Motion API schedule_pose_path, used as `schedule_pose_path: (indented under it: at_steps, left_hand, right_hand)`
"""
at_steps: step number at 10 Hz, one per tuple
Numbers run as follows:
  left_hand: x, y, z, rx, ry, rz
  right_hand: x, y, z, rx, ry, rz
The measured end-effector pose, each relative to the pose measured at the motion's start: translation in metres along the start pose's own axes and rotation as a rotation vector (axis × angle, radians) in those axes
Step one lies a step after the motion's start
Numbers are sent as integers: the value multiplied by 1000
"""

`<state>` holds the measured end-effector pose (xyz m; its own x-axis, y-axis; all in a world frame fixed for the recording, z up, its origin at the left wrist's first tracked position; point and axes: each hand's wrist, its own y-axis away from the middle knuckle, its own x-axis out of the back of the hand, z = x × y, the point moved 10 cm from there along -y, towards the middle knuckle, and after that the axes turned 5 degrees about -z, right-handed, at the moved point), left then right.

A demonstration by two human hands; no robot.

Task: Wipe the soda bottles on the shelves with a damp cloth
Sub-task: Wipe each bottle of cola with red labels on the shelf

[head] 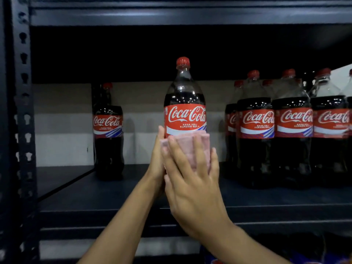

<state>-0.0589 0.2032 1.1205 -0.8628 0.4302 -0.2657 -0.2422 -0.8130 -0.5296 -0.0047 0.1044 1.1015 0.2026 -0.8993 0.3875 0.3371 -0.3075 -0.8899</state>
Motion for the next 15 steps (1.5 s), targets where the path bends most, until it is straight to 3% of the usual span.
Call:
schedule_pose_path:
  at_steps: [2, 4, 5, 6, 7, 8, 9, 10, 11, 14, 15]
  left_hand:
    - [-9, 7, 2, -26, -3, -22]
    - [-2, 4, 3, 51, 28, -6]
    - [5, 10, 13, 109, -111, 23]
    - [2, 19, 26, 69, -176, 110]
    - [-11, 24, 24, -17, -155, 134]
    - [-11, 21, 23, -81, -122, 113]
    - [-2, 17, 21, -43, -26, 106]
    - [5, 12, 15, 30, 37, 92]
    - [10, 13, 11, 75, 15, 79]
    - [24, 16, 24, 176, -130, 157]
    - [8, 31, 30, 60, -126, 215]
  right_hand:
    - [26, -30, 10, 30, -61, 71]
    - [48, -136, 81, -161, -648, 50]
    - [54, -153, 79, -75, -658, 28]
    - [58, -142, 74, -116, -601, 81]
    - [59, -103, 50, -58, -381, 187]
    - [-3, -78, 7, -186, -324, -267]
    - [-40, -30, 10, -306, 11, -426]
    - [18, 10, -7, 95, -144, 118]
    - [29, -1, -7, 160, -203, 164]
    - [48, -147, 69, -123, -707, 12]
    - [55, -151, 62, -116, -708, 69]
